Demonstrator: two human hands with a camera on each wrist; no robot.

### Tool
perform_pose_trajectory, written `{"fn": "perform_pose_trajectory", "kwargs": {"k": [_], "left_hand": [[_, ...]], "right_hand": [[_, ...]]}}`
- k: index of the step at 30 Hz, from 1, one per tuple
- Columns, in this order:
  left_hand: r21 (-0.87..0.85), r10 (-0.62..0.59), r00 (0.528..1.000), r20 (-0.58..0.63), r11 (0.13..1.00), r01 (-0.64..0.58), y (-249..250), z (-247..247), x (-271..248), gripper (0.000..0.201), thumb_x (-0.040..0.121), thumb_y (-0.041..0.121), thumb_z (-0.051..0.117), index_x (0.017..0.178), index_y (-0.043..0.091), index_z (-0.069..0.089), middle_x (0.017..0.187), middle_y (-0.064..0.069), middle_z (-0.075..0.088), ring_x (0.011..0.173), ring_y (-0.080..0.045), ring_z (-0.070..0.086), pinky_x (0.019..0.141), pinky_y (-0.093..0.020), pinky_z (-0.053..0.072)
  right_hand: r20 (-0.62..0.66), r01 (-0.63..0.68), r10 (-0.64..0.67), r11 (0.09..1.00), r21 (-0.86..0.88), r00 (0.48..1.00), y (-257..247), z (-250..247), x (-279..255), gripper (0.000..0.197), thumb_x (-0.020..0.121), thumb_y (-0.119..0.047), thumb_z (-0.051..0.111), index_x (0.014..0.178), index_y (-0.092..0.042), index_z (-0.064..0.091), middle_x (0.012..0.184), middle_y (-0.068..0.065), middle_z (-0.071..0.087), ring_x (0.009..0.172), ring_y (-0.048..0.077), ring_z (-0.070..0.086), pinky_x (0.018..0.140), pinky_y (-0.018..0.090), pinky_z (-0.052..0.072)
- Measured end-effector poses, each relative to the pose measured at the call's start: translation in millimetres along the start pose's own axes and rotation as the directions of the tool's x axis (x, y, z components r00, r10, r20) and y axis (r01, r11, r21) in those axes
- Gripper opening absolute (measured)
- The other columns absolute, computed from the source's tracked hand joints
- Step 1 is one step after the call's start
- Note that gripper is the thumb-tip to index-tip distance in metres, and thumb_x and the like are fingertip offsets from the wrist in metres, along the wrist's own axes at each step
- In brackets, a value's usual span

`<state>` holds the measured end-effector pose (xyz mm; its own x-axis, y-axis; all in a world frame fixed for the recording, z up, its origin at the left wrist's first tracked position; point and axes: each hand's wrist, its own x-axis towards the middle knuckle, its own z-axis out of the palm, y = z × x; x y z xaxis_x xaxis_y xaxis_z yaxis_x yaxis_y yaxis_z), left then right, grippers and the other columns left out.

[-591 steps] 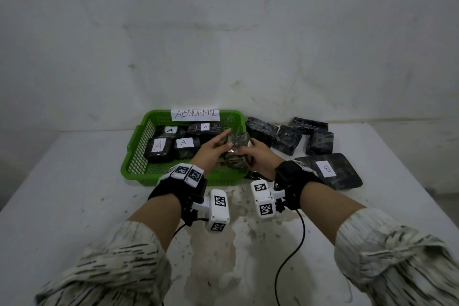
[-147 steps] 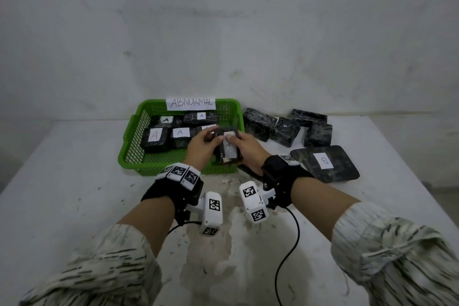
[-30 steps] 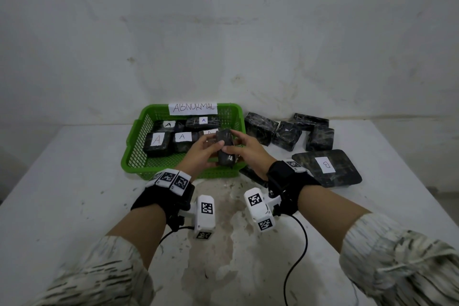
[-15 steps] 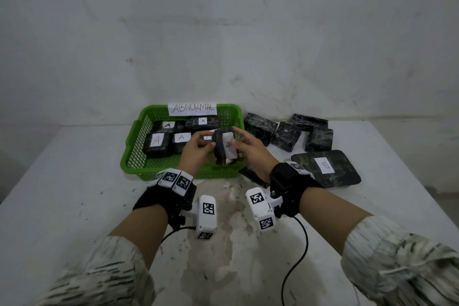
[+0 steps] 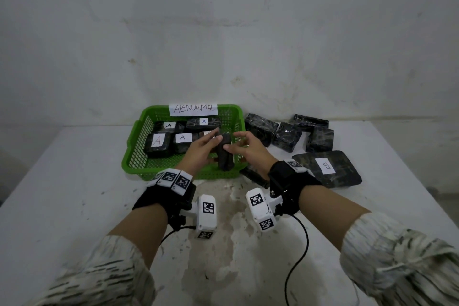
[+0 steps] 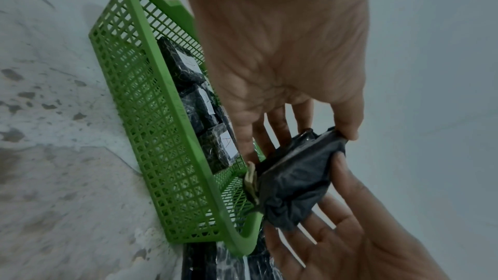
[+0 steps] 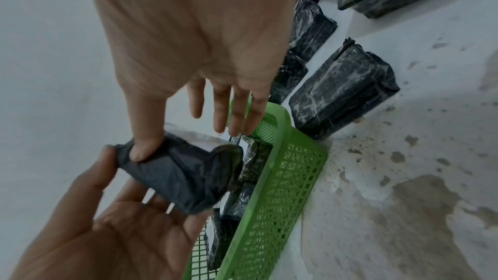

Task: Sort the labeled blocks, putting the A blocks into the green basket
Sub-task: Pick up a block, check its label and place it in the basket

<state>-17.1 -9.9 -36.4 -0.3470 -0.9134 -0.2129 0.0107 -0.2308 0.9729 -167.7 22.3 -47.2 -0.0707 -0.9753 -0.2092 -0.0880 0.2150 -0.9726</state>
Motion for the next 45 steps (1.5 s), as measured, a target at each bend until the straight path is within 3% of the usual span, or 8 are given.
{"fn": "perform_pose_trajectory", "kwargs": {"k": [3, 11, 16, 22, 30, 35, 39, 45], "left_hand": [[-0.044, -0.023, 1.0, 0.011, 0.999, 0.023, 1.8, 0.9, -0.3, 0.043, 0.095, 0.016, 0.049, 0.138, 0.014, 0.046, 0.121, -0.004, 0.056, 0.111, -0.015, 0.051, 0.078, -0.026, 0.05], [-0.029, -0.015, 1.0, -0.006, 0.999, 0.014, 1.2, 1.2, 3.0, 0.039, 0.094, 0.007, 0.049, 0.133, 0.009, 0.049, 0.118, -0.01, 0.059, 0.11, -0.02, 0.055, 0.087, -0.035, 0.05], [-0.014, -0.021, 0.998, 0.06, 1.0, 0.022, -3.8, -1.8, 2.1, 0.041, 0.092, 0.002, 0.05, 0.133, 0.007, 0.048, 0.116, -0.008, 0.06, 0.1, -0.015, 0.06, 0.078, -0.024, 0.055], [-0.007, 0.043, 0.999, -0.008, 0.999, -0.043, -4.6, -2.6, 4.4, 0.055, 0.093, 0.006, 0.052, 0.141, 0.025, 0.035, 0.126, -0.008, 0.052, 0.116, -0.024, 0.053, 0.095, -0.042, 0.049], [-0.002, -0.049, 0.999, -0.022, 0.999, 0.049, -4.2, -5.4, 5.3, 0.033, 0.099, 0.029, 0.04, 0.128, 0.021, 0.053, 0.133, -0.013, 0.053, 0.119, -0.031, 0.053, 0.074, -0.035, 0.053], [-0.098, -0.135, 0.987, 0.084, 0.985, 0.143, -2.3, -1.7, 0.1, 0.043, 0.097, 0.046, 0.031, 0.123, 0.019, 0.052, 0.111, -0.006, 0.059, 0.108, -0.03, 0.057, 0.085, -0.04, 0.051], [-0.056, -0.121, 0.986, 0.111, 0.99, 0.128, -6.2, -2.3, -0.4, 0.038, 0.096, 0.035, 0.044, 0.128, 0.015, 0.053, 0.126, -0.01, 0.058, 0.116, -0.031, 0.056, 0.089, -0.041, 0.052], [-0.047, -0.106, 0.991, 0.084, 0.993, 0.11, -9.1, -4.5, 2.7, 0.036, 0.095, 0.029, 0.049, 0.127, 0.014, 0.054, 0.128, -0.01, 0.056, 0.113, -0.031, 0.057, 0.09, -0.041, 0.052]], "right_hand": [[0.087, -0.049, 0.045, 0.998, 0.049, 0.995, 1.8, 3.2, -1.3, 0.046, 0.089, -0.027, 0.066, 0.131, -0.011, 0.054, 0.121, 0.01, 0.064, 0.112, 0.026, 0.061, 0.094, 0.043, 0.05], [0.076, -0.041, 0.035, 0.996, 0.079, 0.996, -0.2, 7.5, -2.5, 0.038, 0.089, -0.012, 0.066, 0.126, -0.005, 0.06, 0.122, 0.02, 0.064, 0.113, 0.039, 0.059, 0.096, 0.048, 0.051], [0.077, -0.029, 0.024, 0.997, 0.067, 0.997, -0.9, 6.8, -4.5, 0.042, 0.088, -0.01, 0.066, 0.129, -0.006, 0.058, 0.122, 0.019, 0.064, 0.113, 0.038, 0.06, 0.085, 0.036, 0.053], [0.116, -0.024, 0.013, 0.995, 0.097, 0.993, -7.3, 7.4, -8.0, 0.061, 0.088, -0.008, 0.065, 0.144, -0.014, 0.041, 0.102, 0.01, 0.066, 0.091, 0.023, 0.067, 0.07, 0.027, 0.056], [0.183, 0.044, -0.056, 0.996, 0.072, 0.981, -9.7, 5.7, -9.3, 0.059, 0.09, -0.021, 0.064, 0.144, -0.026, 0.042, 0.146, -0.001, 0.041, 0.128, 0.019, 0.046, 0.087, 0.024, 0.046], [0.071, 0.017, -0.023, 0.997, 0.08, 0.997, -7.0, 6.9, -7.3, 0.047, 0.092, -0.026, 0.062, 0.137, -0.014, 0.053, 0.138, 0.007, 0.055, 0.124, 0.02, 0.053, 0.102, 0.032, 0.044], [0.056, 0.013, -0.021, 0.991, 0.134, 0.998, -7.3, 6.8, -8.5, 0.036, 0.096, -0.022, 0.056, 0.129, -0.008, 0.059, 0.121, 0.005, 0.065, 0.101, 0.012, 0.062, 0.084, 0.017, 0.051], [0.083, 0.0, -0.007, 0.996, 0.093, 0.997, -4.5, 5.9, -6.2, 0.036, 0.092, -0.011, 0.059, 0.128, -0.011, 0.06, 0.113, 0.01, 0.066, 0.095, 0.015, 0.063, 0.084, 0.026, 0.051]]}}
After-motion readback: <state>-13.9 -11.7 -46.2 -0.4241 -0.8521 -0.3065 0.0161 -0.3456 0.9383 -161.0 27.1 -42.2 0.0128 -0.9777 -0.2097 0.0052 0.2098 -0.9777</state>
